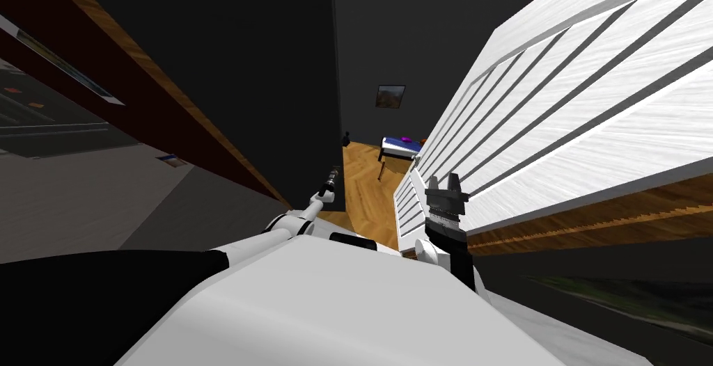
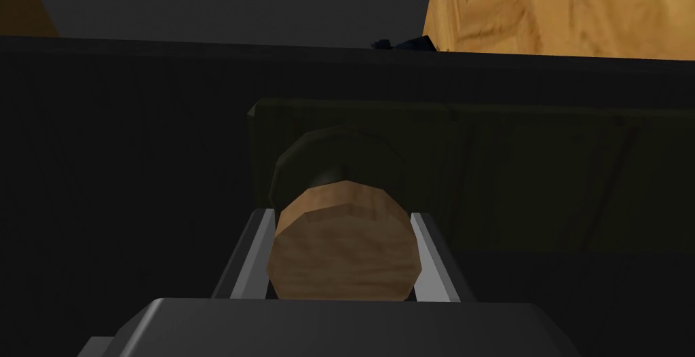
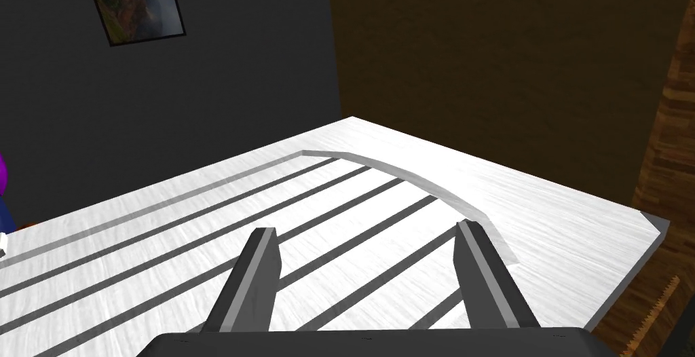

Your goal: Push the door open

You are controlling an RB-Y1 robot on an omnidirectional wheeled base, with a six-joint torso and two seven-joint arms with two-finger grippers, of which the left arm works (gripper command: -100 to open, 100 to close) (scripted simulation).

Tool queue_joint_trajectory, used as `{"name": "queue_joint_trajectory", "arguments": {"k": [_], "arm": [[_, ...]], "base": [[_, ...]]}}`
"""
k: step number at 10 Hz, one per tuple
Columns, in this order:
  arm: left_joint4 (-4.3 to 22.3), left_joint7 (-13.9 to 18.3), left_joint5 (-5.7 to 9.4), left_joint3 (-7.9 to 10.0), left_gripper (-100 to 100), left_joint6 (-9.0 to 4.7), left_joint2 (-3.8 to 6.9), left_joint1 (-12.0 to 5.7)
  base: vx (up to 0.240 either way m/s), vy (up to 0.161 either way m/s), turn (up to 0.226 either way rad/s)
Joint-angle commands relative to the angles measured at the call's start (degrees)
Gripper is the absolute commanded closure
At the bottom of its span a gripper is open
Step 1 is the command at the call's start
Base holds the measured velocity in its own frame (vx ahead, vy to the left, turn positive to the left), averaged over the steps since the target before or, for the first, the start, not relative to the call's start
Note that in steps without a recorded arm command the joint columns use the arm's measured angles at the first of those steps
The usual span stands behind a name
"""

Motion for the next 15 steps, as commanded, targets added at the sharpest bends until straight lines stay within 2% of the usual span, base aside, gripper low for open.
{"name": "queue_joint_trajectory", "arguments": {"k": [1, 5, 6, 7, 8, 15], "arm": [[2.6, 0.4, 0.28, 0.69, 100, -1.59, 1.29, -1.26], [3.1, -0.3, 1.26, 3.55, 100, -1.77, 2.62, -0.99], [2.1, -0.3, 1.26, 3.55, 100, -1.77, 2.62, -0.99], [3.0, -0.3, 1.26, 3.55, 100, -1.77, 2.62, -0.99], [3.3, -0.7, 1.65, 4.69, 100, -1.84, 3.15, -0.88], [3.7, -1.3, 2.52, 7.21, 100, -2.0, 4.29, -0.64]], "base": [[0.123, -0.09, 0.063], [0.192, -0.121, 0.075], [0.117, -0.079, 0.031], [0.033, -0.018, -0.008], [0.094, -0.065, 0.02], [0.154, -0.095, 0.06]]}}
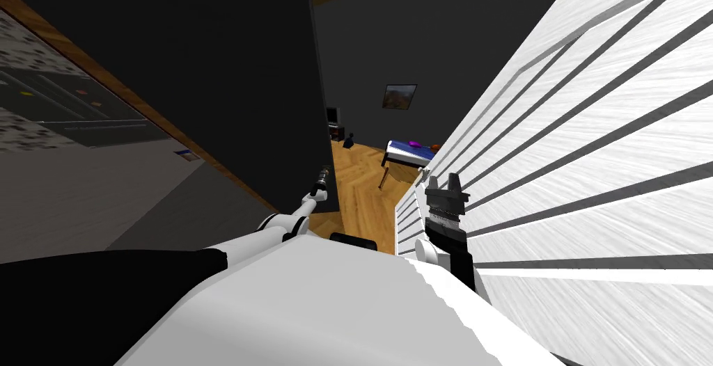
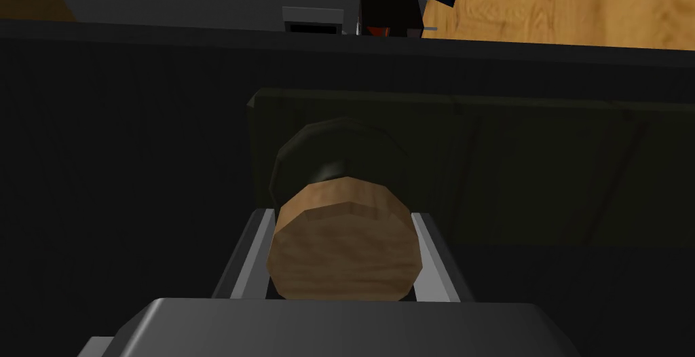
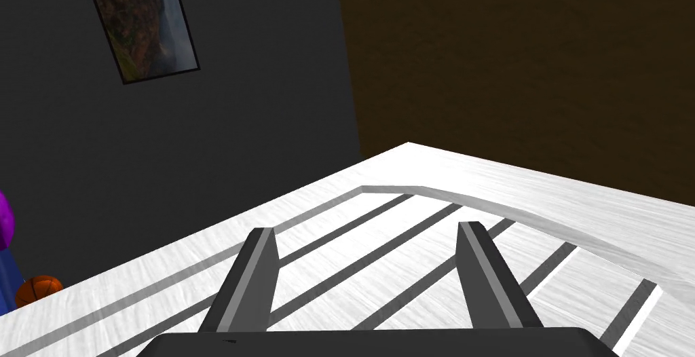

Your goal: Push the door open

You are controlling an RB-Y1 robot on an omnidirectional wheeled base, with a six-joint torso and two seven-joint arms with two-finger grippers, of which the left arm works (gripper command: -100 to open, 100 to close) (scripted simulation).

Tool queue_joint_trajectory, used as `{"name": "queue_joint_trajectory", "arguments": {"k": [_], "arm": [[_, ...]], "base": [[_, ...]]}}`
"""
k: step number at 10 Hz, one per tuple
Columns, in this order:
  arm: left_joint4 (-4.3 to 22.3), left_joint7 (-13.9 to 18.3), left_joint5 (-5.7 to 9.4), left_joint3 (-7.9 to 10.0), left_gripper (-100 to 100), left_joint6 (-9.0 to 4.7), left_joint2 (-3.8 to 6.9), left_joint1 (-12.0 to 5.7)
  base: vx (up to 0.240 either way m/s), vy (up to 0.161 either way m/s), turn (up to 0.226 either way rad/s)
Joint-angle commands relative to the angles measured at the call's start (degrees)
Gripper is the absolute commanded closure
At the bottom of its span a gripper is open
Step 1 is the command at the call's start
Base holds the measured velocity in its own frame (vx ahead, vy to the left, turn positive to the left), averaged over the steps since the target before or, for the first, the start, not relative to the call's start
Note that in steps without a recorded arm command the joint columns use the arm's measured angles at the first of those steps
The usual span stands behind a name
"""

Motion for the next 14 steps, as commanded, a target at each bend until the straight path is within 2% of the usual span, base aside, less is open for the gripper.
{"name": "queue_joint_trajectory", "arguments": {"k": [1, 2, 9, 14], "arm": [[0.0, 0.0, 0.24, 0.6, 100, 0.02, 0.52, -0.18], [-0.1, -0.1, 0.13, 0.36, 100, 0.17, 0.25, 0.22], [0.1, 0.9, -2.02, 3.04, 100, 0.12, 0.6, 0.14], [0.4, 2.1, -4.78, 6.2, 100, 0.07, 0.82, 0.07]], "base": [[0.172, -0.094, 0.047], [0.077, -0.044, 0.042], [0.186, -0.02, 0.082], [0.226, -0.056, 0.148]]}}
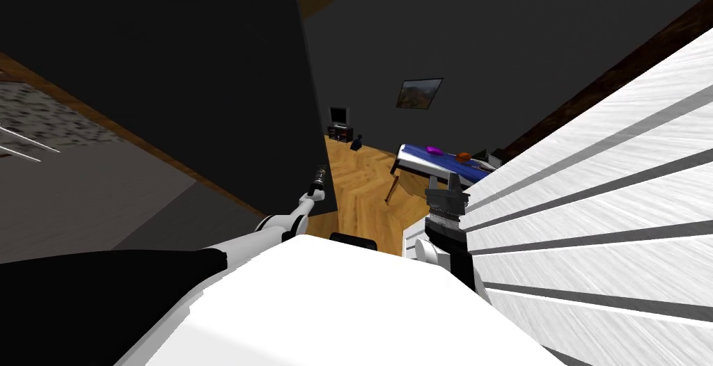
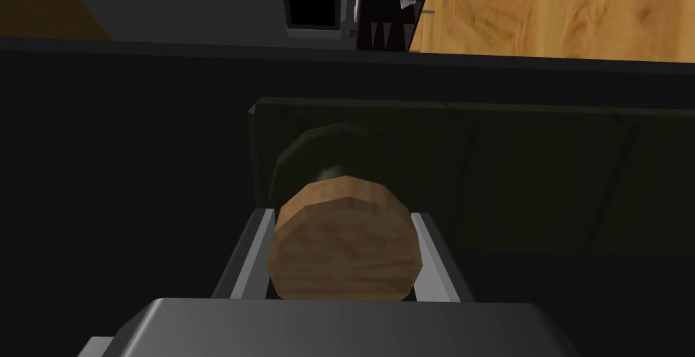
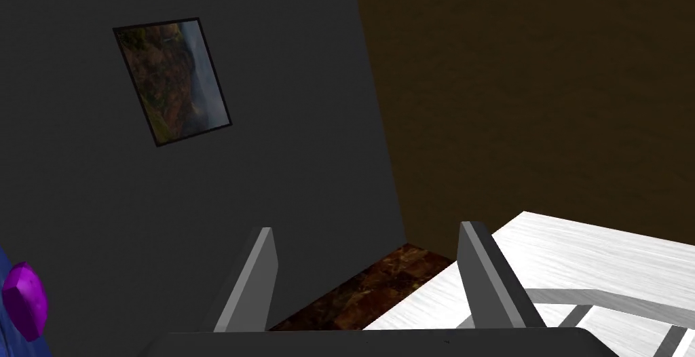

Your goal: Push the door open

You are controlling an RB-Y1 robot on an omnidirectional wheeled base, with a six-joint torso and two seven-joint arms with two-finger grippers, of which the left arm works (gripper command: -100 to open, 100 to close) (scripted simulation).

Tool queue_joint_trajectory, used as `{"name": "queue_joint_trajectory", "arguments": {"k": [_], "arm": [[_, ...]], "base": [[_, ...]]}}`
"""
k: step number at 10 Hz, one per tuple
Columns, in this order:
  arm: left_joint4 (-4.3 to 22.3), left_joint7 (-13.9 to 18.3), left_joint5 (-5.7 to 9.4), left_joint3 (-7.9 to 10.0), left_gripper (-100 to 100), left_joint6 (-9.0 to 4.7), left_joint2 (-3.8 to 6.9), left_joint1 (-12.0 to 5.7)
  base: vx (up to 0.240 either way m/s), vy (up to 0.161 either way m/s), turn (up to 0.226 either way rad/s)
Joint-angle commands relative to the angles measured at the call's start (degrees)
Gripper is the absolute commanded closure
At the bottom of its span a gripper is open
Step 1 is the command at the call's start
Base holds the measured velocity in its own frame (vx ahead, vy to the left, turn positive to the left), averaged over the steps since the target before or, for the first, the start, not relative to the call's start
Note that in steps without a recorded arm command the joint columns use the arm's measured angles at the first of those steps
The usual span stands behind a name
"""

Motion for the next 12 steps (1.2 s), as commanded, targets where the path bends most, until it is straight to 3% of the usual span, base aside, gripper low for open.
{"name": "queue_joint_trajectory", "arguments": {"k": [1, 12], "arm": [[0.2, 0.2, -0.76, 1.36, 100, -0.28, 0.46, 0.02], [0.9, 2.6, -6.23, 7.62, 100, -0.37, 0.89, -0.12]], "base": [[0.21, -0.072, 0.131], [0.184, -0.067, 0.135]]}}
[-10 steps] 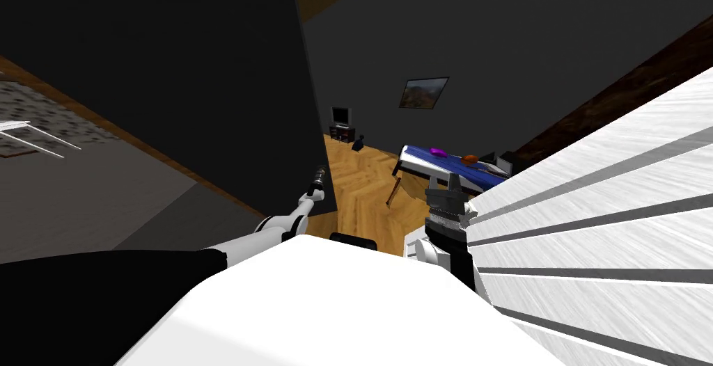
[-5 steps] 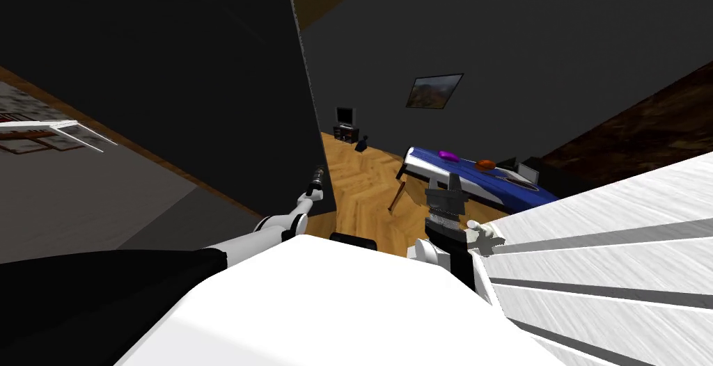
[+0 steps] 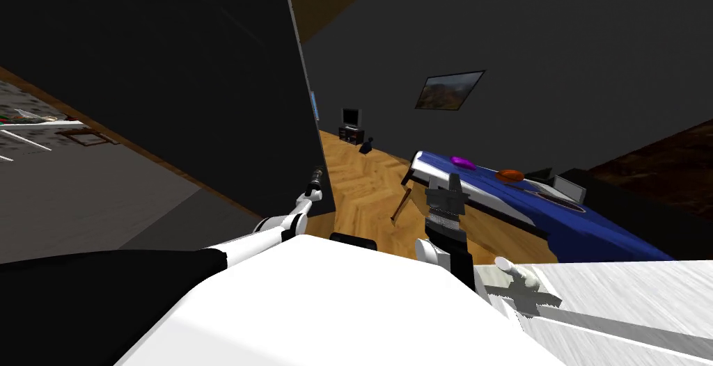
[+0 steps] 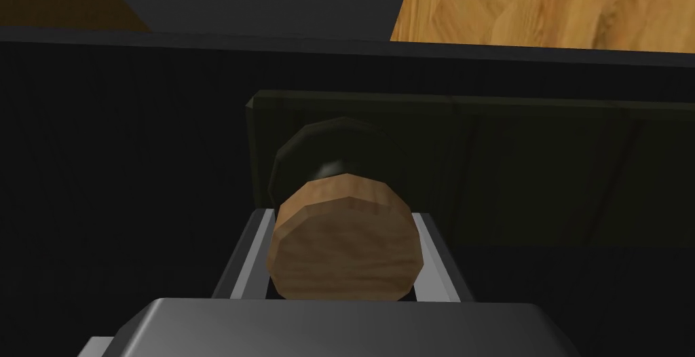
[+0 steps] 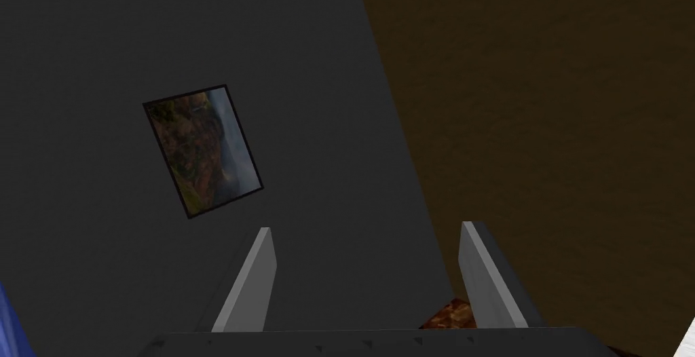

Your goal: Push the door open

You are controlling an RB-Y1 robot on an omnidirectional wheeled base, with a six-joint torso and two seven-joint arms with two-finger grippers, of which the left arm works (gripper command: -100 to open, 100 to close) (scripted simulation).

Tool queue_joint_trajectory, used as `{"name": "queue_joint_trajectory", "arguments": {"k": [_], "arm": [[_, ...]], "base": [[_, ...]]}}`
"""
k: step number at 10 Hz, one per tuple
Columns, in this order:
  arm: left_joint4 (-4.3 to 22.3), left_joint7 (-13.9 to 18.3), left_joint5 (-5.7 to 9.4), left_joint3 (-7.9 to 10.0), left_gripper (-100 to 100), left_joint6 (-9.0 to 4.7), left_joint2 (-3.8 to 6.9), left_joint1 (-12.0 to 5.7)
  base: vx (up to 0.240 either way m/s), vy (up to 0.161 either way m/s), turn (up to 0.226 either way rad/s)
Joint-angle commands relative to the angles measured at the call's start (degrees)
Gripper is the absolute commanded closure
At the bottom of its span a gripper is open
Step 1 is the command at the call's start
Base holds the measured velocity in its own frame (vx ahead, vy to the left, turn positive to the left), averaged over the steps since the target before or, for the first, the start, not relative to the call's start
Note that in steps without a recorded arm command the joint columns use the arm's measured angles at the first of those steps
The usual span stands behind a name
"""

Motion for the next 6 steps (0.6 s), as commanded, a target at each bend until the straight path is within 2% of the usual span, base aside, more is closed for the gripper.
{"name": "queue_joint_trajectory", "arguments": {"k": [1, 3, 6], "arm": [[0.5, 0.4, -0.7, 1.37, 100, -0.88, 0.93, -0.17], [0.6, 0.8, -1.62, 2.41, 100, -0.89, 1.0, -0.19], [0.7, 1.2, -2.42, 3.34, 100, -0.91, 1.06, -0.21]], "base": [[0.214, -0.105, 0.171], [0.208, -0.1, 0.143], [0.16, -0.067, 0.092]]}}
